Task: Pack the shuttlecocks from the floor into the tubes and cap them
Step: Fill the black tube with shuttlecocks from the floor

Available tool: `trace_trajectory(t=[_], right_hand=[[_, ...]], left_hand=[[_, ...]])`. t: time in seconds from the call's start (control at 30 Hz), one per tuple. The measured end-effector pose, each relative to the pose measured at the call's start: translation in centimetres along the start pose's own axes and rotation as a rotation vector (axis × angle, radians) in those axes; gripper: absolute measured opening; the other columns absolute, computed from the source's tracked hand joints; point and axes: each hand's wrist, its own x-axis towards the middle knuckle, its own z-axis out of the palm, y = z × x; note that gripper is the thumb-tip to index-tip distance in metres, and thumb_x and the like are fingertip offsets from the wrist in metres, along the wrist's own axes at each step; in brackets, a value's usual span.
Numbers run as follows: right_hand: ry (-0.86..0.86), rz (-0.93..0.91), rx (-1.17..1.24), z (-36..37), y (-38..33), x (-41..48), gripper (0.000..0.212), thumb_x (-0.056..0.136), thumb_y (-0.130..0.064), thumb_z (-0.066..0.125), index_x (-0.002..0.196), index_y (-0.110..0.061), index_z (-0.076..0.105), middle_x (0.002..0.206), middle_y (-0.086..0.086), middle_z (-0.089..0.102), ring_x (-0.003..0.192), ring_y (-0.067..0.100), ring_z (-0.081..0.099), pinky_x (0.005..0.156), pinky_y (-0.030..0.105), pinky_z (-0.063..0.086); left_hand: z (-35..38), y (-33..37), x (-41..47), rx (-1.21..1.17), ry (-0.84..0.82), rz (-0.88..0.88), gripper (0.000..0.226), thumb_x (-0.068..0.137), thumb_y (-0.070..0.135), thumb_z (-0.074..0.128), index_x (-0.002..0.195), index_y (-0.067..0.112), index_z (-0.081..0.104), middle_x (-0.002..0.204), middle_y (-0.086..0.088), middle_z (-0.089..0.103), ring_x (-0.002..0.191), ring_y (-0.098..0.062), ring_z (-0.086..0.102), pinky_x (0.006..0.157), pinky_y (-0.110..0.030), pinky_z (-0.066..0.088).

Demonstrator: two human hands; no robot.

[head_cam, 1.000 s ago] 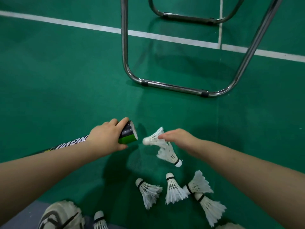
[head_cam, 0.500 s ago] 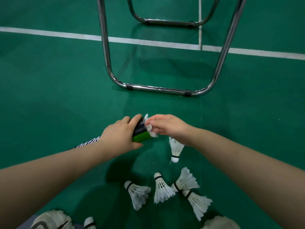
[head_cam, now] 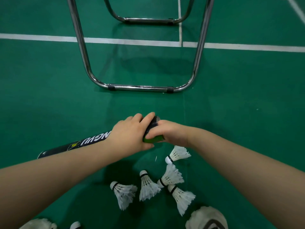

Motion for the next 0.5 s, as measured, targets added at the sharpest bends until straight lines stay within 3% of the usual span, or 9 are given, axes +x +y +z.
trace_trajectory(t=[0.1, 0.17, 0.23, 0.3, 0.37, 0.5], right_hand=[[0.292, -0.022, 0.012, -1.2, 0.9, -0.5, 0.008, 0.083, -0.022, 0.062, 0.086, -0.015, 0.060, 0.087, 0.007, 0.062, 0.081, 0.018, 0.058, 0.075, 0.027, 0.044], [0.528, 0.020, -0.212, -2.6, 1.9, -1.2, 0.011, 0.090, -0.026, 0.055, 0.087, -0.017, 0.061, 0.084, 0.003, 0.063, 0.079, 0.016, 0.058, 0.074, 0.029, 0.045], [0.660, 0.174, -0.556, -4.2, 3.8, -2.0, 0.016, 0.088, -0.029, 0.053, 0.099, -0.019, 0.059, 0.092, -0.001, 0.060, 0.086, 0.017, 0.056, 0.076, 0.029, 0.044], [0.633, 0.367, -0.751, -4.9, 5.5, -2.7, 0.028, 0.086, -0.031, 0.053, 0.111, -0.018, 0.052, 0.101, 0.000, 0.057, 0.092, 0.020, 0.053, 0.076, 0.029, 0.044], [0.561, 0.491, -0.831, -4.8, 6.9, -2.9, 0.032, 0.085, -0.036, 0.053, 0.109, -0.016, 0.050, 0.102, 0.002, 0.057, 0.092, 0.022, 0.053, 0.075, 0.030, 0.044], [0.494, 0.576, -0.909, -4.3, 8.7, -2.2, 0.028, 0.084, -0.042, 0.053, 0.068, -0.019, 0.047, 0.078, -0.001, 0.052, 0.083, 0.024, 0.052, 0.069, 0.027, 0.038]], left_hand=[[0.7, -0.4, 0.4, -0.017, -0.032, -0.044, 0.093, 0.073, 0.059, 0.064, 0.144, 0.030, 0.011, 0.121, -0.002, 0.046, 0.111, -0.025, 0.051, 0.082, -0.037, 0.045], [1.5, -0.8, 0.1, 0.026, -0.074, -0.064, 0.093, 0.073, 0.060, 0.063, 0.144, 0.029, 0.011, 0.121, -0.003, 0.047, 0.110, -0.026, 0.051, 0.081, -0.037, 0.046], [2.4, -1.3, -0.5, 0.046, -0.122, -0.079, 0.094, 0.074, 0.060, 0.062, 0.144, 0.028, 0.009, 0.121, -0.003, 0.047, 0.110, -0.025, 0.051, 0.081, -0.037, 0.047], [3.2, -1.5, -1.0, 0.052, -0.147, -0.092, 0.094, 0.075, 0.060, 0.061, 0.145, 0.028, 0.008, 0.121, -0.003, 0.047, 0.109, -0.024, 0.051, 0.081, -0.036, 0.047], [3.7, -1.3, -1.4, 0.042, -0.164, -0.105, 0.094, 0.075, 0.061, 0.061, 0.145, 0.028, 0.008, 0.120, -0.002, 0.047, 0.109, -0.023, 0.051, 0.080, -0.035, 0.047], [4.7, -0.4, -1.9, 0.013, -0.198, -0.118, 0.094, 0.075, 0.060, 0.061, 0.145, 0.029, 0.008, 0.119, -0.001, 0.048, 0.107, -0.022, 0.052, 0.078, -0.033, 0.047]])
